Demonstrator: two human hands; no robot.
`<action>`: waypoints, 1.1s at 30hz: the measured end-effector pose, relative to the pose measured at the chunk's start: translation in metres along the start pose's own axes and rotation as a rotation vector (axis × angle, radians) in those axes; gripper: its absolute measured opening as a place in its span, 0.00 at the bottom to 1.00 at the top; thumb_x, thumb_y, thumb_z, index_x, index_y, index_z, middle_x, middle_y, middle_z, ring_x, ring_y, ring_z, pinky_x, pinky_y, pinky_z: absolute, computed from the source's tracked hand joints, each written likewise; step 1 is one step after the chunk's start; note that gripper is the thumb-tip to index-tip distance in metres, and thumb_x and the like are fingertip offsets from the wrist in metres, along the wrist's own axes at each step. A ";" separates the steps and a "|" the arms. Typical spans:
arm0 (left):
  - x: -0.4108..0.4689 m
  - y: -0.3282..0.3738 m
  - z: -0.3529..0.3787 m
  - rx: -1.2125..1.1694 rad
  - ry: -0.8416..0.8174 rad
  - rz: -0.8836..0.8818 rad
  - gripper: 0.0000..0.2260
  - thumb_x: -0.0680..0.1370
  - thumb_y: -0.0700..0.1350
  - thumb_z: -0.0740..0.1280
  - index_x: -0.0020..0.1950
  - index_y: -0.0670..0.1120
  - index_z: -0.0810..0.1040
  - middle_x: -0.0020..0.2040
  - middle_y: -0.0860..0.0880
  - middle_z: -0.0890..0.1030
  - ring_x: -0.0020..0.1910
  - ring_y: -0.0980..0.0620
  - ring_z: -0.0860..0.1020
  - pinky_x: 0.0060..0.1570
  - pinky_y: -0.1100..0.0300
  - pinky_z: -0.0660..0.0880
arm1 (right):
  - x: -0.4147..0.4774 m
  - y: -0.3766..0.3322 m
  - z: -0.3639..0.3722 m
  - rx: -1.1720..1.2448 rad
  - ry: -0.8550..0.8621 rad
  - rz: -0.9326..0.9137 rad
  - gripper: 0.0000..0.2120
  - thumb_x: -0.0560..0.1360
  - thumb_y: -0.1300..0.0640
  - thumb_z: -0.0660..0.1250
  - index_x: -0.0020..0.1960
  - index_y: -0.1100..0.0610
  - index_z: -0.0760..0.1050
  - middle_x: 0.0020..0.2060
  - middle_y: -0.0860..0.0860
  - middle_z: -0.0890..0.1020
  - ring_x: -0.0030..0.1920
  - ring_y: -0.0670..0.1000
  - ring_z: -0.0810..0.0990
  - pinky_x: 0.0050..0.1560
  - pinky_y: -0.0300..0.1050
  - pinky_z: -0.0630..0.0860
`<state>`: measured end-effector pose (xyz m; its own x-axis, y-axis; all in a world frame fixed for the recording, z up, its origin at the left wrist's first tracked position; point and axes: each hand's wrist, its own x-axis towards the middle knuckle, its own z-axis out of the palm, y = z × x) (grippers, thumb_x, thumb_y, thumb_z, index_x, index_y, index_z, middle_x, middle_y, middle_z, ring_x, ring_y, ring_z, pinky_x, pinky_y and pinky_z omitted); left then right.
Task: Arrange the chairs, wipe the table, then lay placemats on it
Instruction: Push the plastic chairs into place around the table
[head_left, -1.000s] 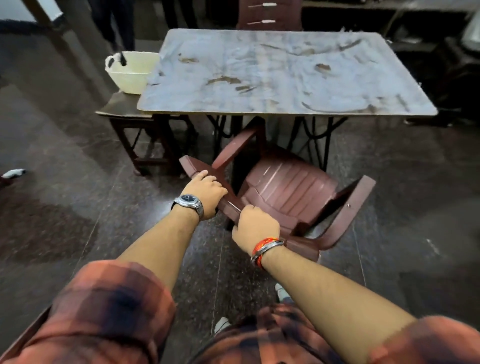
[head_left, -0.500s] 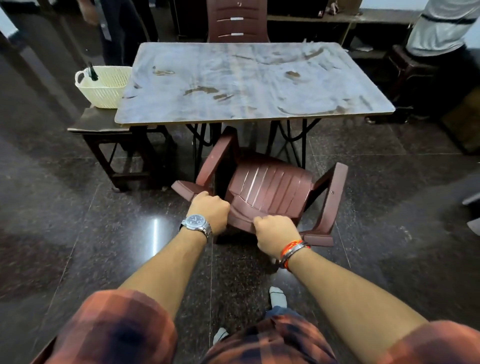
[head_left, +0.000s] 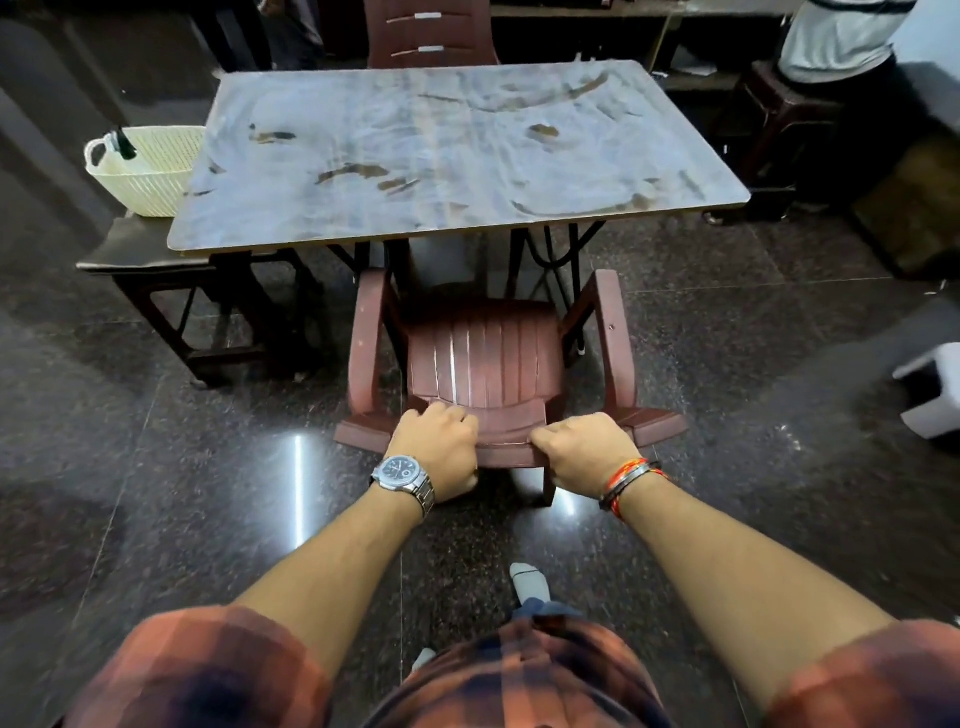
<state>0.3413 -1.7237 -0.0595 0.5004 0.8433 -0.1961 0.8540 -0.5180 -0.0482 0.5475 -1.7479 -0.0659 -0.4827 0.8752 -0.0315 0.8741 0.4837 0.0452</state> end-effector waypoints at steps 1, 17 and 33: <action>-0.001 0.000 0.000 -0.006 -0.021 -0.004 0.16 0.72 0.52 0.67 0.56 0.47 0.75 0.57 0.48 0.79 0.58 0.45 0.76 0.53 0.52 0.72 | 0.000 -0.001 -0.001 -0.001 0.023 -0.014 0.04 0.61 0.55 0.58 0.33 0.54 0.71 0.25 0.49 0.77 0.24 0.54 0.78 0.24 0.39 0.61; 0.062 0.006 -0.013 0.056 -0.086 0.026 0.09 0.79 0.42 0.58 0.56 0.46 0.75 0.55 0.47 0.82 0.52 0.40 0.82 0.41 0.52 0.71 | 0.037 0.054 0.008 -0.056 0.054 0.007 0.15 0.51 0.62 0.76 0.32 0.55 0.72 0.23 0.48 0.75 0.22 0.54 0.76 0.24 0.37 0.57; 0.147 -0.004 -0.030 0.050 -0.089 -0.097 0.09 0.78 0.43 0.62 0.57 0.46 0.76 0.57 0.45 0.81 0.54 0.40 0.81 0.44 0.53 0.73 | 0.105 0.133 0.013 0.018 0.002 -0.081 0.05 0.67 0.65 0.65 0.42 0.58 0.73 0.35 0.55 0.80 0.37 0.60 0.80 0.31 0.46 0.63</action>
<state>0.4155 -1.5934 -0.0587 0.3991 0.8749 -0.2742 0.8885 -0.4429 -0.1198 0.6139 -1.5916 -0.0759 -0.5518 0.8334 -0.0325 0.8331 0.5525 0.0245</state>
